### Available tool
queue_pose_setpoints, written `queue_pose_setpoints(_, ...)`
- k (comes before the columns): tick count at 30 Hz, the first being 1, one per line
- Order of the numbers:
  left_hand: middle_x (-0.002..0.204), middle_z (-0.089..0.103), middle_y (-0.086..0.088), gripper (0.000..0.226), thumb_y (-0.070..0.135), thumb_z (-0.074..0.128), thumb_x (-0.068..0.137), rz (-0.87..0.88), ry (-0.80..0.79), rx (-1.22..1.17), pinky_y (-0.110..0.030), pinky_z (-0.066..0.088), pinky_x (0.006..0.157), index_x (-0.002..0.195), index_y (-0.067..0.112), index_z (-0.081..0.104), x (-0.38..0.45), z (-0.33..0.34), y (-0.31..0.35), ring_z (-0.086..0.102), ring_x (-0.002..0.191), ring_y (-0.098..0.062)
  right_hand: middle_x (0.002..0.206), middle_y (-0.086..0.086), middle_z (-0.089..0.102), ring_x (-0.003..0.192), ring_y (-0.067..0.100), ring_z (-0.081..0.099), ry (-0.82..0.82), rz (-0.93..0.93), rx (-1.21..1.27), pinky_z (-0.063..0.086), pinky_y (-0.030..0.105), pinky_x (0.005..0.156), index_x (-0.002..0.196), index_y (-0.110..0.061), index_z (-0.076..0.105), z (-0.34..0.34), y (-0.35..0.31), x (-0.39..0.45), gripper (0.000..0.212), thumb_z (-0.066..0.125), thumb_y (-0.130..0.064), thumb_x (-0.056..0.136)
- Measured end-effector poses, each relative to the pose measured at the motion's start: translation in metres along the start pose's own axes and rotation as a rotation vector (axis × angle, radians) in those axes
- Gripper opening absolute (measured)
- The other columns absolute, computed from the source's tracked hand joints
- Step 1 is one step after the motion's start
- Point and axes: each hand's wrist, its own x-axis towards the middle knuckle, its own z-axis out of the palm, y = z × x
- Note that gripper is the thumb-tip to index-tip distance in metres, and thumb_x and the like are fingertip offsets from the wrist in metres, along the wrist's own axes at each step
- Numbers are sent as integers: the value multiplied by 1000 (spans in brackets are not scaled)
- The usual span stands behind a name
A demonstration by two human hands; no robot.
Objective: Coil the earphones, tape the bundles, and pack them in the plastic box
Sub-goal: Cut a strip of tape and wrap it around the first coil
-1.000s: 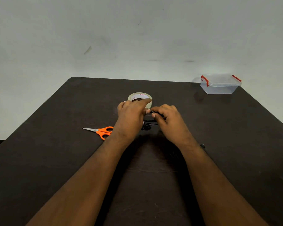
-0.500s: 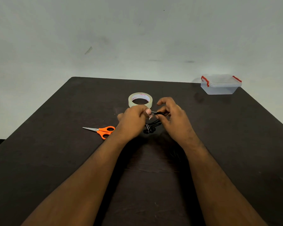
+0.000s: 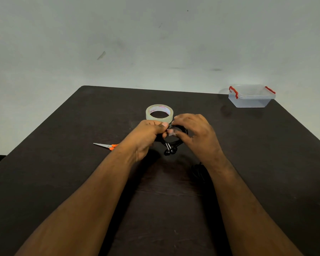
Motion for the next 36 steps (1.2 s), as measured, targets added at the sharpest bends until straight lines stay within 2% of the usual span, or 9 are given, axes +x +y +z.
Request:
queue_pose_setpoints(2,71,58,-9,32,16,52,98,55,43,69,-17,37,64,70,3,60,2,-2,-1,53,62,-2,103,4,72,94,23,64,22,-22,-11,45,26,85,91,-11,75,-1,2,0,19,74,-25,79)
queue_pose_setpoints(6,72,56,-15,36,20,58,95,115,70,188,-28,35,72,64,3,63,6,-4,-8,45,75,-20,102,4,73,93,22,66,31,19,80,52,36,82,85,-12,77,0,2,-2,12,77,-19,75)
queue_pose_setpoints(10,73,66,-13,33,21,59,94,176,68,241,-26,41,73,68,3,68,7,-3,-10,56,77,-17,94,-4,74,88,10,68,-5,245,318,56,36,79,90,-12,75,-2,-6,-5,9,74,-13,81)
queue_pose_setpoints(16,75,67,0,25,18,54,97,231,-11,232,-26,44,83,83,13,74,10,-5,-13,58,81,-9,75,-8,70,72,5,66,66,503,450,48,15,67,80,-16,73,-3,-15,-2,8,73,-8,81)
queue_pose_setpoints(22,82,72,0,15,11,63,91,368,-48,321,-19,51,78,97,19,74,11,-11,-13,63,80,-6,72,0,70,69,17,66,87,665,555,54,27,66,79,-18,72,-6,-19,1,10,76,-9,77)
queue_pose_setpoints(25,89,73,16,13,31,68,85,493,81,533,-44,47,94,93,38,74,15,-12,-17,63,91,0,69,7,66,65,17,61,114,796,734,52,26,64,79,-17,70,-7,-23,5,16,76,-3,75)
queue_pose_setpoints(27,88,72,16,12,31,69,84,633,202,682,-52,42,92,92,38,75,15,-10,-17,57,88,2,70,9,65,65,15,60,128,872,819,50,23,63,79,-15,70,-8,-27,7,17,75,1,75)
queue_pose_setpoints(30,84,73,7,14,23,67,85,838,315,828,-44,33,86,94,27,76,12,-6,-14,58,91,-13,75,9,67,67,15,61,130,971,908,49,27,64,79,-16,67,-11,-32,11,20,72,3,74)
queue_pose_setpoints(36,85,69,10,39,13,69,81,1025,387,708,-37,32,88,113,34,58,14,-6,-21,55,89,-10,65,1,61,59,14,54,47,1114,1128,43,30,60,58,-22,48,-16,-35,13,35,63,1,79)
